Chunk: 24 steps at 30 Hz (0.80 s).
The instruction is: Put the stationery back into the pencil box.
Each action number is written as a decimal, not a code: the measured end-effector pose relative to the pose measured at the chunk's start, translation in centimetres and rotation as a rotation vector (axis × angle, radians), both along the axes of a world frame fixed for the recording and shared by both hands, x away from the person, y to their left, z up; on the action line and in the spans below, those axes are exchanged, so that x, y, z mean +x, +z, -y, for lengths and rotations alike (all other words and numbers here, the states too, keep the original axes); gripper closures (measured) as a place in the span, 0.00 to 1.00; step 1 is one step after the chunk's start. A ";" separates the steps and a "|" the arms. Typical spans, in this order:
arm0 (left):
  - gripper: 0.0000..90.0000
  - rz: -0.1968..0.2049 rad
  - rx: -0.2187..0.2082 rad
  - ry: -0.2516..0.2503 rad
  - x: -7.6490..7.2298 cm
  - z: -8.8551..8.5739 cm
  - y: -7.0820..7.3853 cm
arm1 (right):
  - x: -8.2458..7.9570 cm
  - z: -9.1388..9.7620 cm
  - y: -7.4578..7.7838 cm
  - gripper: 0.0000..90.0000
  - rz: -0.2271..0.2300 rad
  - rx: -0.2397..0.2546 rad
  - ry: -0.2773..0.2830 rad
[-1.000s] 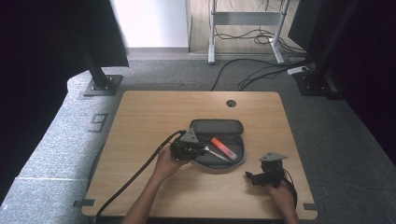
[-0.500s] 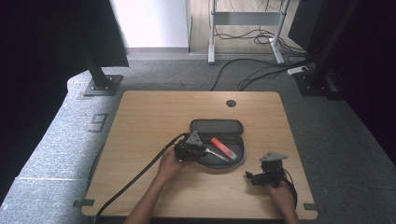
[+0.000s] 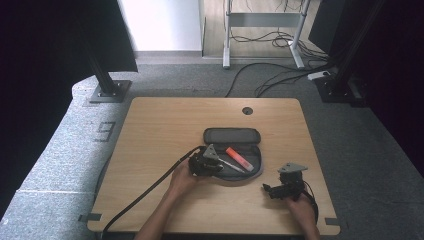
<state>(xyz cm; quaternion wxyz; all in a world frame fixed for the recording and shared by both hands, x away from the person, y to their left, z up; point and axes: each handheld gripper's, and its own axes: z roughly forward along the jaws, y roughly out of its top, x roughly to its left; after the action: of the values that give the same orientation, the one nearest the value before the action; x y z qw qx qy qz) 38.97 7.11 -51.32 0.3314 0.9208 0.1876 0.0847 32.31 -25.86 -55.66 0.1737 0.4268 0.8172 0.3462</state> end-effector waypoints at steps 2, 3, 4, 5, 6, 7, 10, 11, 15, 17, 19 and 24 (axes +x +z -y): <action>0.65 0.006 -0.010 0.020 0.1 0.0 0.0 | 0.0 0.0 0.0 0.00 0.000 0.000 0.000; 0.63 0.004 -0.019 0.025 0.1 0.0 0.1 | 0.0 0.0 0.0 0.00 0.000 0.000 0.000; 0.62 0.004 -0.022 0.028 0.1 -0.1 0.1 | 0.0 0.0 0.0 0.00 0.000 0.000 0.000; 0.59 0.009 -0.024 0.034 0.1 -0.1 0.2 | 0.0 0.0 0.0 0.00 0.000 0.000 0.000; 0.57 0.014 -0.024 0.038 0.1 -0.1 0.3 | 0.0 0.0 0.0 0.00 0.000 0.000 0.000; 0.56 0.016 -0.029 0.042 0.1 -0.2 0.4 | 0.0 0.0 0.0 0.00 0.000 0.000 0.000; 0.49 0.013 -0.052 0.051 0.1 -0.4 0.9 | 0.0 0.0 0.0 0.00 0.000 0.000 0.000; 0.46 0.015 -0.057 0.049 0.1 -0.4 1.1 | 0.0 0.0 0.0 0.00 0.000 0.000 0.000; 0.36 -0.018 -0.107 0.021 0.0 -0.9 2.0 | 0.0 0.0 0.0 0.00 0.000 0.000 0.000; 0.32 -0.022 -0.118 0.019 -0.1 -1.0 2.4 | 0.0 0.0 0.0 0.00 0.000 0.000 0.000; 0.27 -0.033 -0.127 0.017 -0.1 -1.2 2.6 | 0.0 0.0 0.0 0.00 0.000 0.000 0.000; 0.16 -0.020 -0.120 0.017 -0.2 -1.6 3.2 | 0.0 0.0 0.0 0.00 0.000 -0.001 0.001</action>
<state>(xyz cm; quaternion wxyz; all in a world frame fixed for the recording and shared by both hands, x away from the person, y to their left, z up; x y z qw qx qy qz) 38.75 8.72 -48.10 0.3836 0.8983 0.2036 0.0669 32.32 -25.86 -55.66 0.1739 0.4263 0.8174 0.3462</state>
